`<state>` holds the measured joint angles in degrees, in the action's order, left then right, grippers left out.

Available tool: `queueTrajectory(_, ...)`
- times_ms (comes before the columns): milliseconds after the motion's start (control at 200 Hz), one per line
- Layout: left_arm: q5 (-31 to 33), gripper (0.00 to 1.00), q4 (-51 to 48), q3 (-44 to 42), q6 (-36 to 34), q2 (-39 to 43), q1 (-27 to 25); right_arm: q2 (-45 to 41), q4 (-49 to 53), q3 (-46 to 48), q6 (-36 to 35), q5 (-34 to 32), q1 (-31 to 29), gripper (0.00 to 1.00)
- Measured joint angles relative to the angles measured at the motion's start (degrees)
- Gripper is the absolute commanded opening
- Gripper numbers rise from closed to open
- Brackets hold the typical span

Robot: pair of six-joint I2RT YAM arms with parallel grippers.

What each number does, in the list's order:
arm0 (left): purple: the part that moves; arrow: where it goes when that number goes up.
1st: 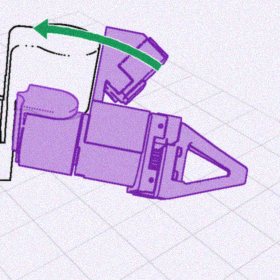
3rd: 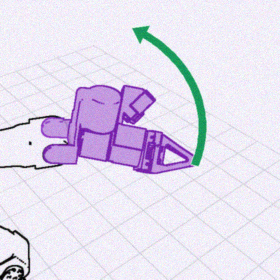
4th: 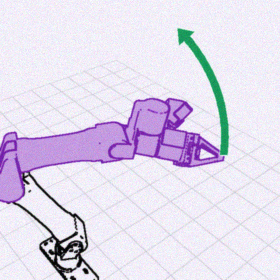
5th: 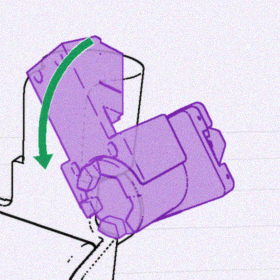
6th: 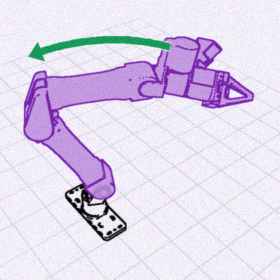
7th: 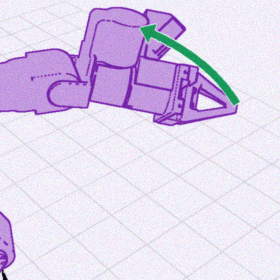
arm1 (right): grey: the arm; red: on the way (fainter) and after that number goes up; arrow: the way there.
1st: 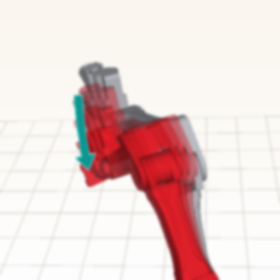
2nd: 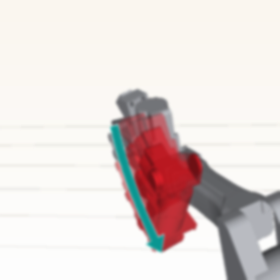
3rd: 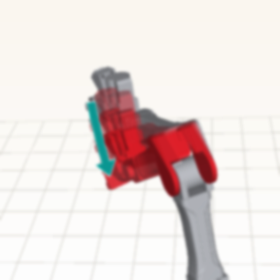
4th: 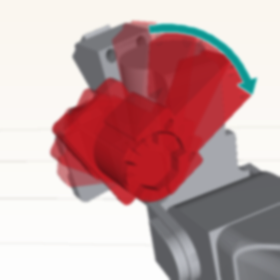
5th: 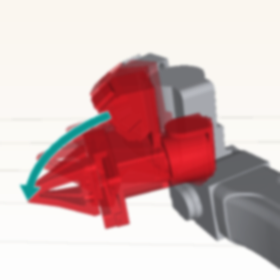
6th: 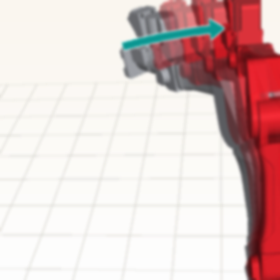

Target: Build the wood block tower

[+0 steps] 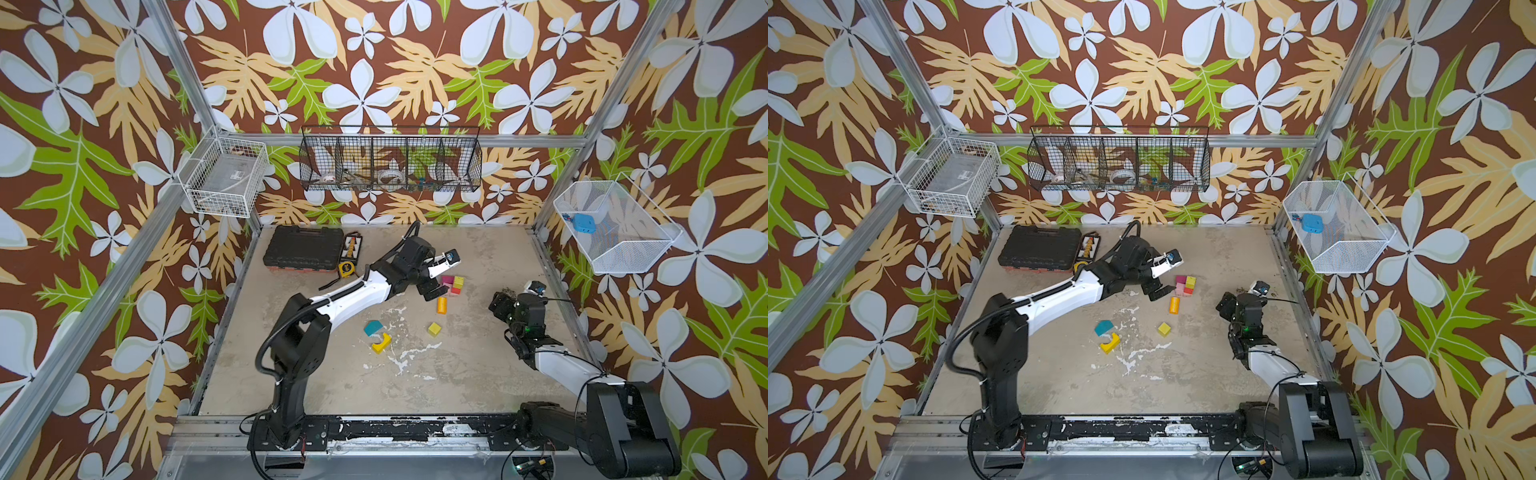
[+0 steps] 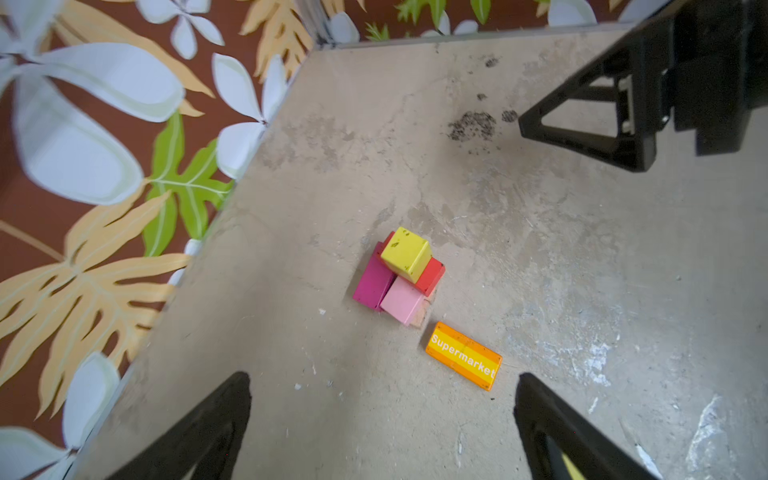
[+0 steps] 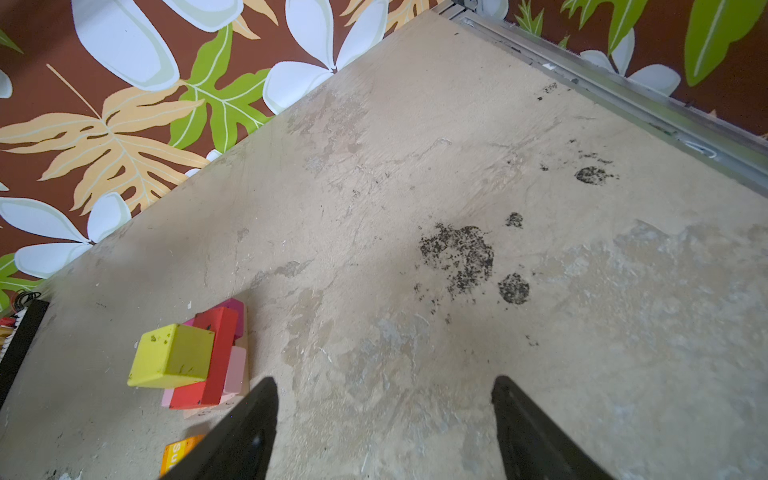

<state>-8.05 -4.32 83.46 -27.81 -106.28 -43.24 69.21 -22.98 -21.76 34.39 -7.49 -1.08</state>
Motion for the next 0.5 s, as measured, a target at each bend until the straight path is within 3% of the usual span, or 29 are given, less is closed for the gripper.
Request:
queueTrajectory(140, 2.45, 1.00, 14.71, -19.21, 11.58, 12.70, 2.60, 0.13, 0.09, -0.07, -0.17, 0.00, -0.37, 0.80)
queueTrajectory(305, 3.19, 1.00, 21.99, -25.49, 26.53, 15.87, 6.25, 0.72, 0.35, -0.79, -0.37, 0.13, -0.79, 0.80)
queueTrajectory(500, -1.44, 0.87, 26.93, -31.67, 29.00, 15.87, 6.23, 1.42, 0.74, -1.29, -0.57, 0.20, -0.81, 0.78)
